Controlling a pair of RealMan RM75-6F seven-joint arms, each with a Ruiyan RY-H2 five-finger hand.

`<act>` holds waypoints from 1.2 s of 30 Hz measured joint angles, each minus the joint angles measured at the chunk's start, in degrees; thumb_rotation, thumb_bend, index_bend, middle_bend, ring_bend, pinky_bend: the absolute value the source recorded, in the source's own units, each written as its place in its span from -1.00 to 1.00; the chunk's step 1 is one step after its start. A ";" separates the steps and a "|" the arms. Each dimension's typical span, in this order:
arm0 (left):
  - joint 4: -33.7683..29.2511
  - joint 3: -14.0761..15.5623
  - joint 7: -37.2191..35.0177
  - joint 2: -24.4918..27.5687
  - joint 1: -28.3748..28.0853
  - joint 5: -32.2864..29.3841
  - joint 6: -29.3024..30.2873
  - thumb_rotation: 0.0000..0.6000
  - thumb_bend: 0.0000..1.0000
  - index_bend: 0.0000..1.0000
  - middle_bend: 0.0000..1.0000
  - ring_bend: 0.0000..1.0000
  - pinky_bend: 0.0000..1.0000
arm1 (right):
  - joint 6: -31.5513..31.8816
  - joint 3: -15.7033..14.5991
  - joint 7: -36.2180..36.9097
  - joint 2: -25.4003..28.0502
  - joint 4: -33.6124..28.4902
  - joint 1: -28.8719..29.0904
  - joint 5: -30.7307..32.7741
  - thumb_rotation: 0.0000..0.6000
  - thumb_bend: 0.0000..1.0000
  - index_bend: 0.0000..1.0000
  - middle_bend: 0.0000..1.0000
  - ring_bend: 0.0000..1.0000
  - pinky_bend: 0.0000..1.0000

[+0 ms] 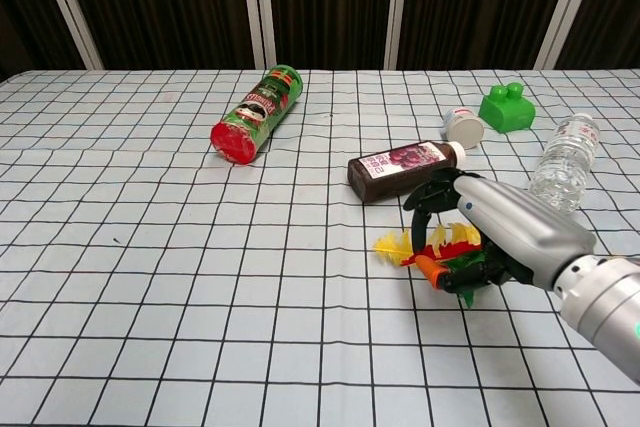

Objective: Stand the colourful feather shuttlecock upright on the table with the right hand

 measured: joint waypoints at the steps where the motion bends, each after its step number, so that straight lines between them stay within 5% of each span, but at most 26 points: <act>1: -0.03 0.00 -0.01 0.01 -0.01 -0.06 -0.05 1.00 -1.00 -1.00 -1.00 -1.00 -1.00 | 0.16 -0.10 -0.06 0.23 -0.34 -0.02 -0.14 1.00 0.03 0.18 -0.49 -1.00 -1.00; 14: -0.14 0.09 0.25 -0.02 0.09 0.08 0.11 1.00 -1.00 -1.00 -1.00 -1.00 -1.00 | 4.05 4.07 -3.88 12.42 -13.04 -0.18 -0.78 1.00 0.03 0.18 -0.49 -1.00 -1.00; 22: -0.10 0.17 1.23 -0.36 0.24 0.16 0.28 1.00 -1.00 -1.00 -1.00 -1.00 -1.00 | 5.13 7.47 -4.56 22.97 -16.11 -2.27 6.54 1.00 0.03 0.15 -0.49 -1.00 -1.00; 25: -0.15 0.17 1.55 -0.44 0.26 0.00 0.21 1.00 -1.00 -1.00 -1.00 -1.00 -1.00 | 5.09 7.71 -3.50 25.16 -15.47 -3.48 9.26 1.00 0.03 -0.18 -0.52 -1.00 -1.00; 29: -0.26 0.11 1.88 -0.50 0.28 -0.19 0.16 1.00 -1.00 -1.00 -1.00 -1.00 -1.00 | 5.02 7.39 -1.92 27.01 -15.02 -4.48 10.36 1.00 -0.01 -0.89 -0.73 -1.00 -1.00; 36: -0.30 0.03 2.02 -0.53 0.33 -0.34 0.22 1.00 -1.00 -1.00 -1.00 -1.00 -1.00 | 6.10 6.76 -0.23 29.18 -16.45 -5.61 9.88 1.00 -0.14 -1.00 -0.97 -1.00 -1.00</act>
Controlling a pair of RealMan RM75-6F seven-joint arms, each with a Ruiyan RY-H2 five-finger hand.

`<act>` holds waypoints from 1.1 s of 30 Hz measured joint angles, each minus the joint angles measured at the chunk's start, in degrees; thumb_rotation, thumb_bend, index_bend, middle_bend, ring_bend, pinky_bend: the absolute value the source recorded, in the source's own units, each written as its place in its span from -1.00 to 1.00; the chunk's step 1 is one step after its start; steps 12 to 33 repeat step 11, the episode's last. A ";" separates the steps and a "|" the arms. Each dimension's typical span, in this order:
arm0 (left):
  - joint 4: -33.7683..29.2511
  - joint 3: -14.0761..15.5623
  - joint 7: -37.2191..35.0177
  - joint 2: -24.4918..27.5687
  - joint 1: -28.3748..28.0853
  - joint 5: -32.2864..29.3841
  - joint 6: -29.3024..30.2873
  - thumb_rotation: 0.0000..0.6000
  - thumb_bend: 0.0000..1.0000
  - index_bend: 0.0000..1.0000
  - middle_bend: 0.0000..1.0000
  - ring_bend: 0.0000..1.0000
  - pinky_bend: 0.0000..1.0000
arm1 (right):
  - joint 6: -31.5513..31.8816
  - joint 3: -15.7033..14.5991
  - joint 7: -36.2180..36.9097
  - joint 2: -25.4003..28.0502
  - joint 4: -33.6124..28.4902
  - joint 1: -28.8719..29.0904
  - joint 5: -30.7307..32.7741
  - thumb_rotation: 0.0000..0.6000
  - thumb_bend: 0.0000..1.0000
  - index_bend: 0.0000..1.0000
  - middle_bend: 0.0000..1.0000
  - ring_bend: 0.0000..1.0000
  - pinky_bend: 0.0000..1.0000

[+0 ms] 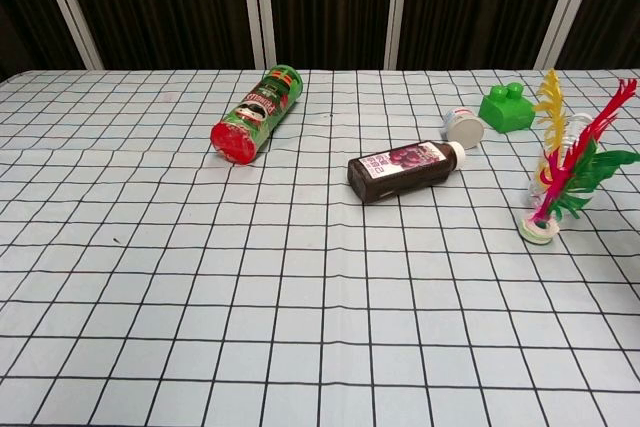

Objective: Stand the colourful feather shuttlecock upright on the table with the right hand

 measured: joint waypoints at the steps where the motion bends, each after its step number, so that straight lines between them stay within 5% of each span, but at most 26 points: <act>1: 0.00 -0.04 -0.03 -0.01 0.01 -0.02 0.04 1.00 -1.00 -1.00 -1.00 -1.00 -1.00 | 0.25 -0.24 0.13 0.77 -0.65 -0.24 -0.44 1.00 -0.15 -1.00 -0.99 -1.00 -1.00; 6: 0.20 -0.09 -0.30 0.01 0.08 0.08 0.30 1.00 -1.00 -1.00 -1.00 -1.00 -1.00 | 2.12 -2.34 0.51 5.19 -2.71 -2.17 -3.97 1.00 -0.16 -1.00 -1.00 -1.00 -1.00; 11: 0.69 -0.24 0.11 -0.31 0.05 0.36 0.62 1.00 -1.00 -1.00 -1.00 -1.00 -1.00 | 5.71 -7.77 1.25 10.30 -1.90 -6.76 -9.66 1.00 -0.16 -1.00 -1.00 -1.00 -1.00; 33: 0.69 -0.24 0.11 -0.31 0.05 0.36 0.62 1.00 -1.00 -1.00 -1.00 -1.00 -1.00 | 5.71 -7.77 1.25 10.30 -1.90 -6.76 -9.66 1.00 -0.16 -1.00 -1.00 -1.00 -1.00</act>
